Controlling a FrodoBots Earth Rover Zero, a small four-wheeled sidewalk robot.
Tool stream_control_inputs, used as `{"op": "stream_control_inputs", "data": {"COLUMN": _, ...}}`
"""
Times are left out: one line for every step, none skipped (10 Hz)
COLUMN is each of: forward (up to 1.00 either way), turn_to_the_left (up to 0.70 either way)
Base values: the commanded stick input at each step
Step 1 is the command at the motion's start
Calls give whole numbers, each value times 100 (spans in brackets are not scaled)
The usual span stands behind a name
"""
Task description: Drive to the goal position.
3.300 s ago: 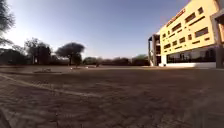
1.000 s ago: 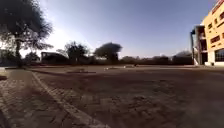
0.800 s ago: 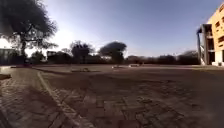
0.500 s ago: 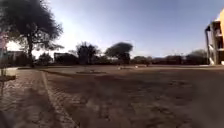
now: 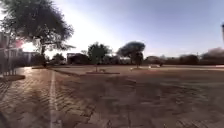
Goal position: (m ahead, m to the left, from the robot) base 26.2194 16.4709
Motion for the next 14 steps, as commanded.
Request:
{"op": "stream_control_inputs", "data": {"forward": 100, "turn_to_the_left": 27}}
{"op": "stream_control_inputs", "data": {"forward": 100, "turn_to_the_left": 27}}
{"op": "stream_control_inputs", "data": {"forward": 100, "turn_to_the_left": 27}}
{"op": "stream_control_inputs", "data": {"forward": 100, "turn_to_the_left": 27}}
{"op": "stream_control_inputs", "data": {"forward": 100, "turn_to_the_left": 27}}
{"op": "stream_control_inputs", "data": {"forward": 100, "turn_to_the_left": 27}}
{"op": "stream_control_inputs", "data": {"forward": 100, "turn_to_the_left": 27}}
{"op": "stream_control_inputs", "data": {"forward": 100, "turn_to_the_left": 27}}
{"op": "stream_control_inputs", "data": {"forward": 100, "turn_to_the_left": 27}}
{"op": "stream_control_inputs", "data": {"forward": 100, "turn_to_the_left": 27}}
{"op": "stream_control_inputs", "data": {"forward": 100, "turn_to_the_left": 27}}
{"op": "stream_control_inputs", "data": {"forward": 100, "turn_to_the_left": 27}}
{"op": "stream_control_inputs", "data": {"forward": 100, "turn_to_the_left": 27}}
{"op": "stream_control_inputs", "data": {"forward": 100, "turn_to_the_left": 27}}
